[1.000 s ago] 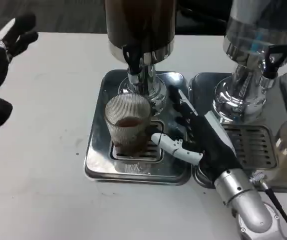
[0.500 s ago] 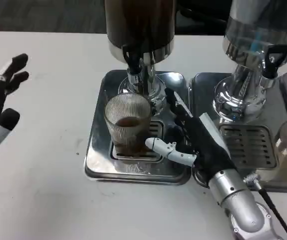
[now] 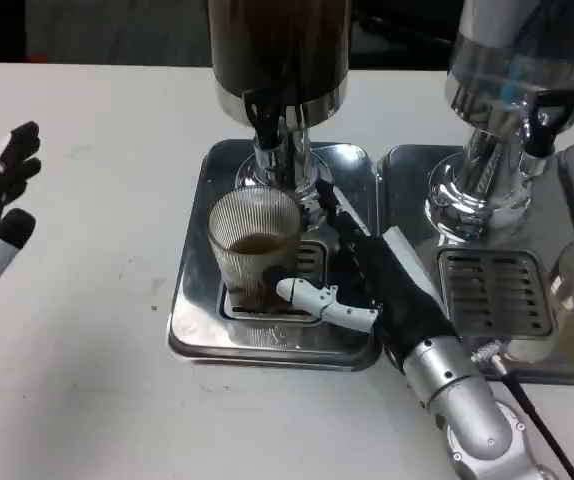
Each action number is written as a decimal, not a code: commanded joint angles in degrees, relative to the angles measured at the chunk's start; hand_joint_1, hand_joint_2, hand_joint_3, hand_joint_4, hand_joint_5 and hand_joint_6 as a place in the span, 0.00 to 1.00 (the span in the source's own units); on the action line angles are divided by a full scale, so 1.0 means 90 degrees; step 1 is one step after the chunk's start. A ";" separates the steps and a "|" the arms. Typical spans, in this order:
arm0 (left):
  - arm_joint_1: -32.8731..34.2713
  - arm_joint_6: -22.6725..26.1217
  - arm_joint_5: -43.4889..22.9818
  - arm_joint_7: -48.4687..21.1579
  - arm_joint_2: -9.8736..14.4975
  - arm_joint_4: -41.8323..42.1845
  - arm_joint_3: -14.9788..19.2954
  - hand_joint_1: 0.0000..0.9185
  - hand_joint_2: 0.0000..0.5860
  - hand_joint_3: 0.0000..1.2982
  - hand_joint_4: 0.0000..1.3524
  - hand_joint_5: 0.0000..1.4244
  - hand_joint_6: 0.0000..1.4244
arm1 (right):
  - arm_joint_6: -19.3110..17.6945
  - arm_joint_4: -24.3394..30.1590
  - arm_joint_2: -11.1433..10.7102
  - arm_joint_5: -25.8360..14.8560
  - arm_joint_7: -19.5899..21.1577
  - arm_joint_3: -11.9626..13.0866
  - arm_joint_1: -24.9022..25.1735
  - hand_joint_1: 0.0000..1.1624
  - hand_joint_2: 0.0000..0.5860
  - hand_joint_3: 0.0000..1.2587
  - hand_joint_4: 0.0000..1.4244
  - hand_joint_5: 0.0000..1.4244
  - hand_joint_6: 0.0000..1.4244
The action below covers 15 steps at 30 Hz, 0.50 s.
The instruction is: Grasp the cup under the faucet to collect the drink, then remove the cup.
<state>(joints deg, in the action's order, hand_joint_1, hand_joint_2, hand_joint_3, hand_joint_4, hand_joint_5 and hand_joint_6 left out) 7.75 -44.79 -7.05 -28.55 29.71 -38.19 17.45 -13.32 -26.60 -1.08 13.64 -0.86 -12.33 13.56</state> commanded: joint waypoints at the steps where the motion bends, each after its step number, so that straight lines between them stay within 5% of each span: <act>1: 0.0151 -0.0011 -0.0133 -0.0064 0.0069 -0.0139 -0.0072 0.00 0.17 0.05 0.00 0.04 0.03 | -0.0249 -0.0194 0.0052 -0.0088 -0.0120 -0.0028 0.0194 0.57 0.33 0.00 0.00 0.00 0.00; 15: 0.0260 -0.0039 -0.0176 -0.0142 0.0160 -0.0343 -0.0161 0.00 0.23 0.08 0.03 0.06 0.03 | -0.1021 -0.1130 0.0110 -0.0311 -0.0463 0.0009 0.0564 0.52 0.31 0.00 0.00 0.00 0.00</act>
<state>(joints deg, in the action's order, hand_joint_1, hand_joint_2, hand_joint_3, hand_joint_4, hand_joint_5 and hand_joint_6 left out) 9.31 -44.80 -8.48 -29.15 30.45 -40.55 16.63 -20.75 -35.28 -0.48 11.30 -4.54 -12.29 17.56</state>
